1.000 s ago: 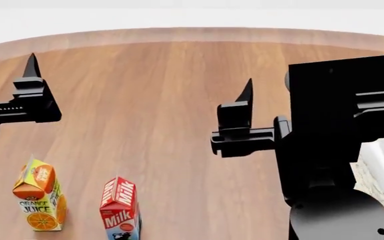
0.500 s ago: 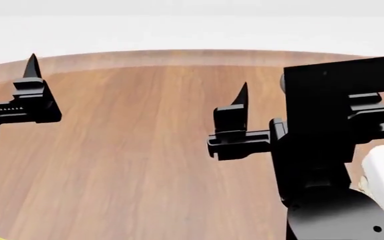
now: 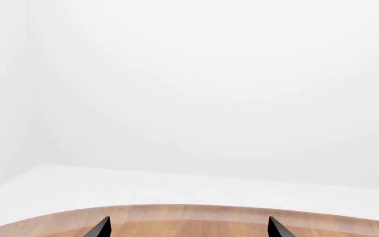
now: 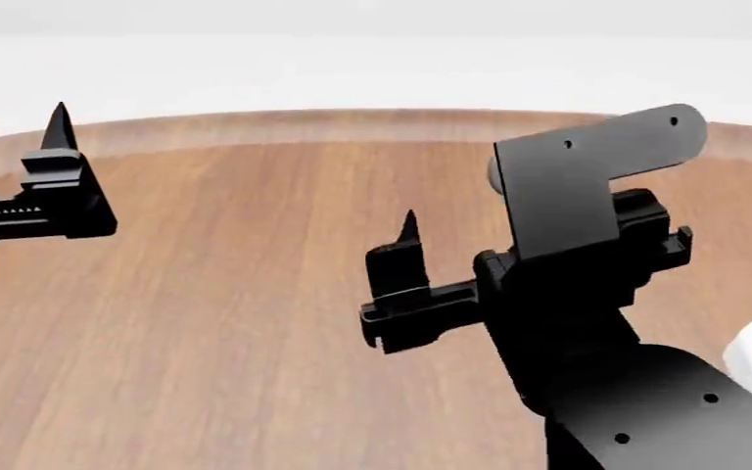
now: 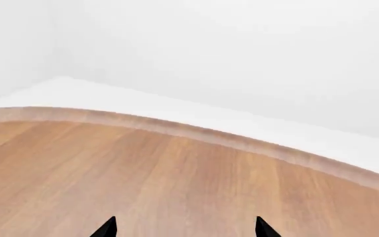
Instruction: Pick the milk and place it in the basket.
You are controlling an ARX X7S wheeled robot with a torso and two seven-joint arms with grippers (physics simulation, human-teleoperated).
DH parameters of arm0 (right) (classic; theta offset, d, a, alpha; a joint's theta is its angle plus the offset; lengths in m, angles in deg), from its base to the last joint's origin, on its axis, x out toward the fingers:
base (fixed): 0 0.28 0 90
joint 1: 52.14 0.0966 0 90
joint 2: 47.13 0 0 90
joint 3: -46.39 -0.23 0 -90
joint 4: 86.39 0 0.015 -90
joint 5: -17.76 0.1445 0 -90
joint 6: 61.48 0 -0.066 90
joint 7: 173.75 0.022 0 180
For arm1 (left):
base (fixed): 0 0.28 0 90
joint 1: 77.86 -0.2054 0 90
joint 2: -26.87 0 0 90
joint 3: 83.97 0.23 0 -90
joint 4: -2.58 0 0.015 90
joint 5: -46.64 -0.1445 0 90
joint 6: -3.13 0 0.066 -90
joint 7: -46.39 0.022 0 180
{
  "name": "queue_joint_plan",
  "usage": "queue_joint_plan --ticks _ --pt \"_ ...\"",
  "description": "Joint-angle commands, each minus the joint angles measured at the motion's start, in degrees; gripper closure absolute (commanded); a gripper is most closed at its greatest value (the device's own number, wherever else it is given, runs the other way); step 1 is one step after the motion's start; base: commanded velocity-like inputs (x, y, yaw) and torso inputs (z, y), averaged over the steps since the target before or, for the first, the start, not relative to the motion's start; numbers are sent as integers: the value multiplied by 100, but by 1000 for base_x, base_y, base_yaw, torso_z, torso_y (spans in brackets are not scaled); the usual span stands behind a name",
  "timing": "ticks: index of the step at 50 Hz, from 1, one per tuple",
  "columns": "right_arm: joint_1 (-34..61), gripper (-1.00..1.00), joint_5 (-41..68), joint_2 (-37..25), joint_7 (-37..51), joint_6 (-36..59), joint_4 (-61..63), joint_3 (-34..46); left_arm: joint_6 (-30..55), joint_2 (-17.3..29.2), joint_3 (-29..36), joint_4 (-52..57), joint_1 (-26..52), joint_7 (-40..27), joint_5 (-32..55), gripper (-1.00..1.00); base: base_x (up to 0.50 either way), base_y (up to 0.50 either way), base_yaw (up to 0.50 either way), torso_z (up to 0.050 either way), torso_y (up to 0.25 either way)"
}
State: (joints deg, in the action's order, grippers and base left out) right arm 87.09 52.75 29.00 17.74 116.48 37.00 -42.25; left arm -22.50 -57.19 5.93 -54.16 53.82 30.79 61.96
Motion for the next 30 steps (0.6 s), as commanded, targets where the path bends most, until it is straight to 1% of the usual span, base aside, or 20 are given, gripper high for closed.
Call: queue_joint_plan --ticks 1,2,3,5,9,10,14,15,17,18,25,26,30 --pt "300 -100 1922 -456 -762 122 -819 -51 10 48 -11 -9 59 -52 68 -100 0 0 0 0 0" --pt "301 -100 1958 -469 -734 106 -829 -41 9 51 -10 -9 59 -56 73 -100 0 0 0 0 0" --pt "369 -100 2593 -770 -957 192 -1039 292 24 50 -2 -12 82 -66 77 -100 0 0 0 0 0" --pt "424 -100 2865 -985 -1247 131 -1158 540 32 54 18 -1 94 -78 86 -100 0 0 0 0 0" --pt "447 -100 2569 -1486 -2066 -480 -977 1271 24 68 42 -3 90 -92 104 -100 0 0 0 0 0" --pt "457 -100 2764 -1572 -2338 -419 -943 1339 24 72 45 -9 92 -94 109 -100 0 0 0 0 0" --pt "463 -100 2797 -1593 -2317 -448 -954 1362 20 81 49 -12 92 -111 130 -100 0 0 0 0 0" --pt "521 -100 2727 -1846 -2958 -569 -863 1852 17 91 72 -18 102 -116 126 -100 0 0 0 0 0" --pt "571 -100 2703 -1913 -3214 -663 -913 2001 8 99 81 -25 100 -120 134 -100 0 0 0 0 0" --pt "617 -100 2655 -1970 -3448 -703 -884 2229 -8 105 89 -49 97 -121 133 -100 0 0 0 0 0" --pt "672 -100 2588 -2042 -3641 -791 -833 2493 -29 136 109 -51 85 -138 163 -100 0 0 0 0 0" --pt "660 -100 2269 -2059 -3802 -814 -933 3058 -69 138 128 -61 54 -133 163 -100 0 0 0 0 0" --pt "668 -100 2260 -2073 -3824 -843 -941 3110 -48 148 137 -43 75 -150 186 -100 0 0 0 0 0"
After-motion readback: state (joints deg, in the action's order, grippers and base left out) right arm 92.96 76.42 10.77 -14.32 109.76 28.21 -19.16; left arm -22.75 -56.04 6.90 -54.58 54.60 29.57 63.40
